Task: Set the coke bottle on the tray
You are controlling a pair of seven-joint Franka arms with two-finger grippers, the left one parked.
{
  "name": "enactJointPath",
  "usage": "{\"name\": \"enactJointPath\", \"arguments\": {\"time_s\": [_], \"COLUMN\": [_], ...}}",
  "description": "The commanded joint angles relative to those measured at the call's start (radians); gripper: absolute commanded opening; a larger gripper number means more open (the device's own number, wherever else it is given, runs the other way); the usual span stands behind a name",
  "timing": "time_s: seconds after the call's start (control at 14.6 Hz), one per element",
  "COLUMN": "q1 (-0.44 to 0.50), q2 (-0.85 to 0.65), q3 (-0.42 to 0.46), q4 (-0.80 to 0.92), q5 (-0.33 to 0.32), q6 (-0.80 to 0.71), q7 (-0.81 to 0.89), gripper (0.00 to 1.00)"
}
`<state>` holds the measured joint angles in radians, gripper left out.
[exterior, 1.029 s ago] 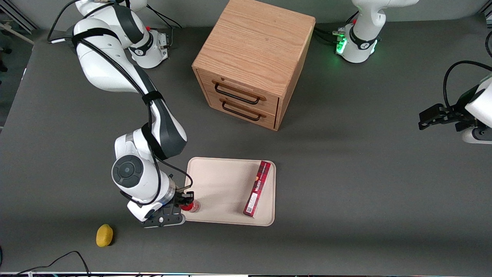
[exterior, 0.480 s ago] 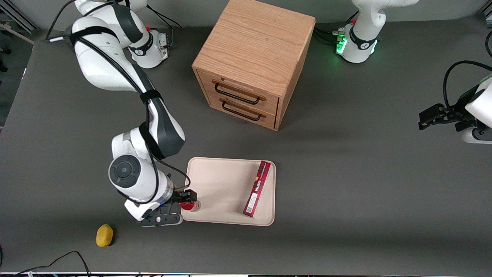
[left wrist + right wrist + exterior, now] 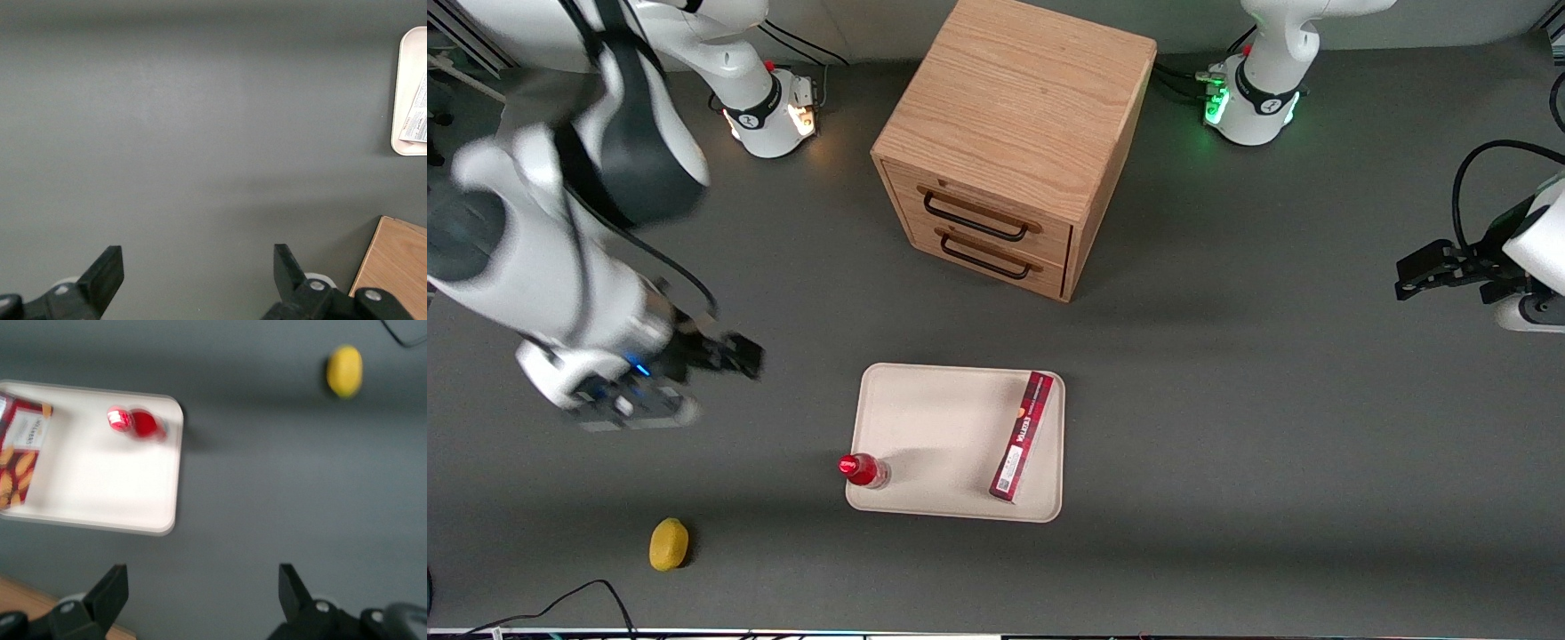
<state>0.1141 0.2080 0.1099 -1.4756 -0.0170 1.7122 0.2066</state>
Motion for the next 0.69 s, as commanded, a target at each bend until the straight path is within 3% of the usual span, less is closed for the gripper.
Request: {"name": "enactJointPath", "arguments": {"time_s": [0.0,0.27,0.62], "q1": [-0.082,-0.093,-0.108], "q2": [-0.408,-0.469,-0.45], "q3": [0.021,0.019,0.01], "q4": [-0.42,-0.401,-0.4], "q5": [0.074,0.086,0.086], "q6": [0.047,-0.075,-0.079], "q7": [-0.065,-0.088,-0.157], "gripper": [1.0,1.0,1.0]}}
